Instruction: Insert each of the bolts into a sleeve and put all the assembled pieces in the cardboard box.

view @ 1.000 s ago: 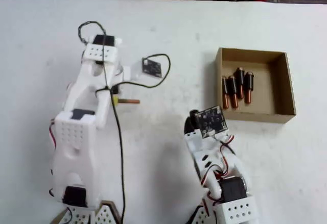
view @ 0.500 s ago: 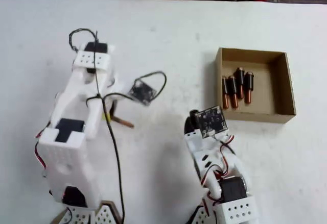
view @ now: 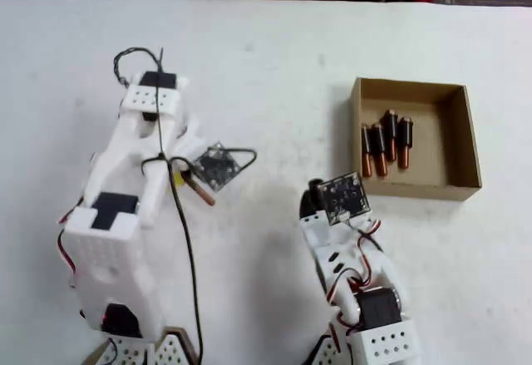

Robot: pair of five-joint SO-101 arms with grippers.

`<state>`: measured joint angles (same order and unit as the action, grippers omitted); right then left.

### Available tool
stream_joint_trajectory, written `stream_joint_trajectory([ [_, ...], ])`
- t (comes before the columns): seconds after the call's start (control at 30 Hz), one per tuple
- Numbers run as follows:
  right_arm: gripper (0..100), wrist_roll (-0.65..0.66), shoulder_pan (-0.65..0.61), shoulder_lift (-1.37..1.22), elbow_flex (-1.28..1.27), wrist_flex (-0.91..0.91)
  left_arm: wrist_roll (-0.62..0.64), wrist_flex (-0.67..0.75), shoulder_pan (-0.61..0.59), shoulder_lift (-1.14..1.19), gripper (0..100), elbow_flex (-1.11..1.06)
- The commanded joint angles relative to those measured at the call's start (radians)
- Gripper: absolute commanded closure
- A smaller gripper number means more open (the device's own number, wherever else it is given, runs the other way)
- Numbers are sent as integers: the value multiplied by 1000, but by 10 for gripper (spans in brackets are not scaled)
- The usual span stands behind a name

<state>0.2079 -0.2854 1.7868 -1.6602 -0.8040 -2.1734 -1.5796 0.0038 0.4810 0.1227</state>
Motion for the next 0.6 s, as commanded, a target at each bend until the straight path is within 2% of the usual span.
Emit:
stream_joint_trajectory([
  [0.0, 981, -2, 12, 13, 8, 24, -94, 58, 10, 47, 979, 15],
  [0.17, 981, -2, 10, 13, 8, 24, -170, 64, 13, 96, 979, 17],
  [0.57, 981, -2, 7, 13, 8, 24, -170, 60, 12, 110, 976, 17],
])
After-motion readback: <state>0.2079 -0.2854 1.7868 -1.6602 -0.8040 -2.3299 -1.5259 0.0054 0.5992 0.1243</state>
